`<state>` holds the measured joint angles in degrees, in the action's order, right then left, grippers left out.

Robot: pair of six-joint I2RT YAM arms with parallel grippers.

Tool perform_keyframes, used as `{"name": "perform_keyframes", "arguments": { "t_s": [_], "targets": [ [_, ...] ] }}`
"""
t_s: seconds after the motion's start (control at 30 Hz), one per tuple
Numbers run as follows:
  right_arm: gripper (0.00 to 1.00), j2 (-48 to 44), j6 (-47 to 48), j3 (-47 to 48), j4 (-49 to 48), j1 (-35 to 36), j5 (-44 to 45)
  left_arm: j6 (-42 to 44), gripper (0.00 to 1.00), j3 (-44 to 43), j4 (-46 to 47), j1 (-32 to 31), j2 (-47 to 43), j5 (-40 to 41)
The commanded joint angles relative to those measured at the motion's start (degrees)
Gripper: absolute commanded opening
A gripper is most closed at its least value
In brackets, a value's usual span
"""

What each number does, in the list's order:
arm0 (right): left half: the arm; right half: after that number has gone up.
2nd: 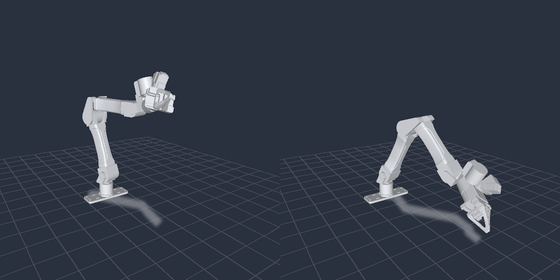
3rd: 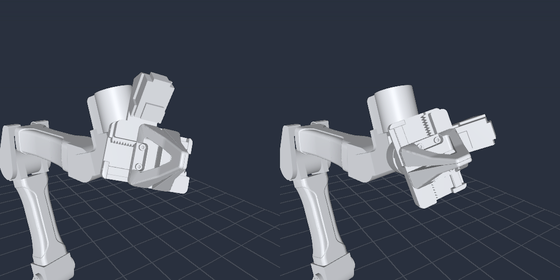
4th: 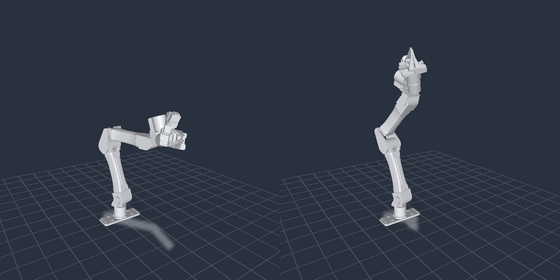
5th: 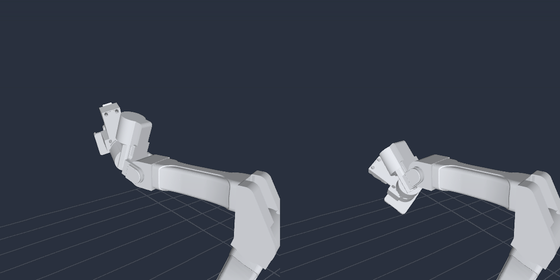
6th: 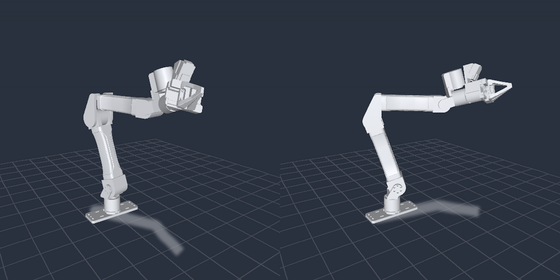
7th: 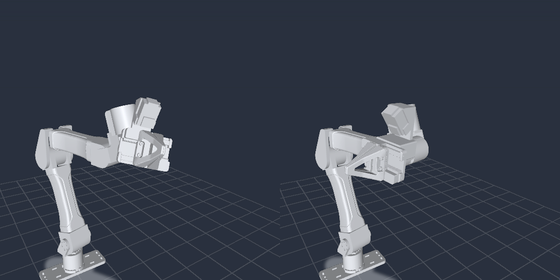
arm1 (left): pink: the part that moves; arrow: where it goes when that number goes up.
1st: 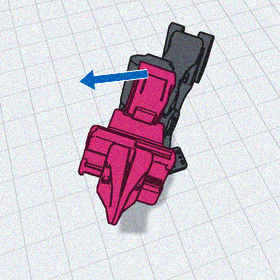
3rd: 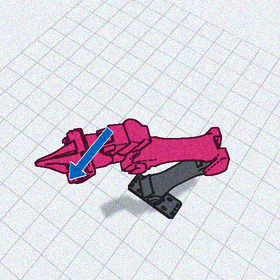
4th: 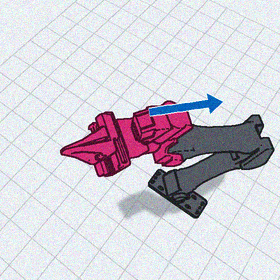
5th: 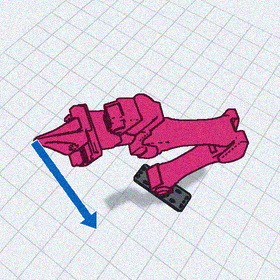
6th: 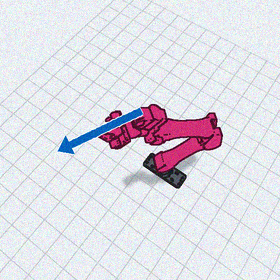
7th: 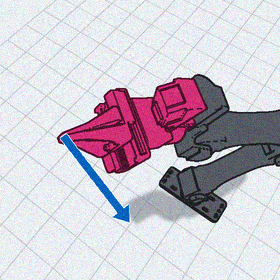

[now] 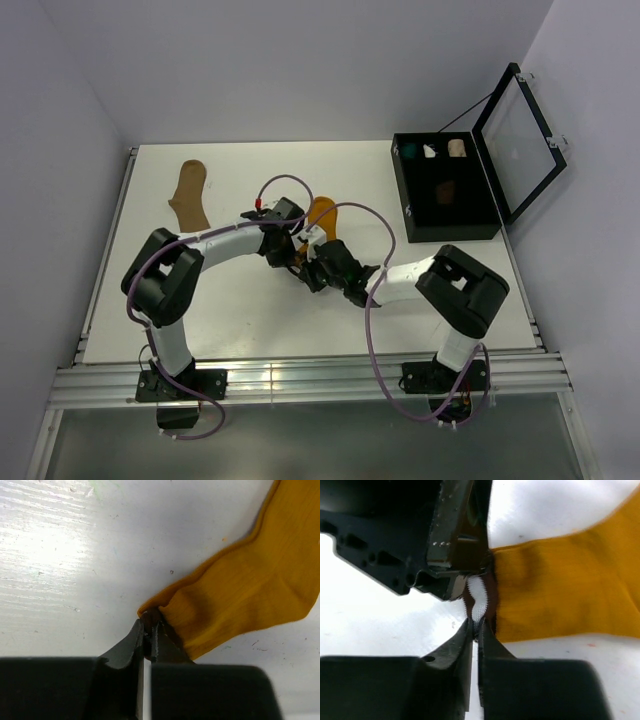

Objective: Roll the socks
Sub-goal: Roll the sock at the center of the board.

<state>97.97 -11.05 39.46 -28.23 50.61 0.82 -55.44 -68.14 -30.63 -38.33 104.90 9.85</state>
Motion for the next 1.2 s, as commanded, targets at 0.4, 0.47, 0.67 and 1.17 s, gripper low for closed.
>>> {"name": "perform_keyframes", "arguments": {
  "t_s": [0.4,0.47,0.67,1.17],
  "targets": [
    [0.00,11.2,-28.0,-0.2,-12.3,-17.1,-37.0,-7.5,0.49,8.6,8.9,2.8,-10.8,-0.6],
    [0.00,12.9,-31.4,-0.4,-13.2,-18.8,-38.9,-8.3,0.56,10.4,10.7,2.9,-12.4,-0.7],
    [0.00,15.8,-36.1,0.6,-11.0,-21.2,-40.1,-9.8,0.57,15.0,16.7,3.0,-15.1,-2.0],
    [0.00,18.0,-36.8,2.3,-7.1,-21.8,-40.5,-12.1,0.46,19.2,24.0,3.0,-11.4,-4.5]
  ]
}}
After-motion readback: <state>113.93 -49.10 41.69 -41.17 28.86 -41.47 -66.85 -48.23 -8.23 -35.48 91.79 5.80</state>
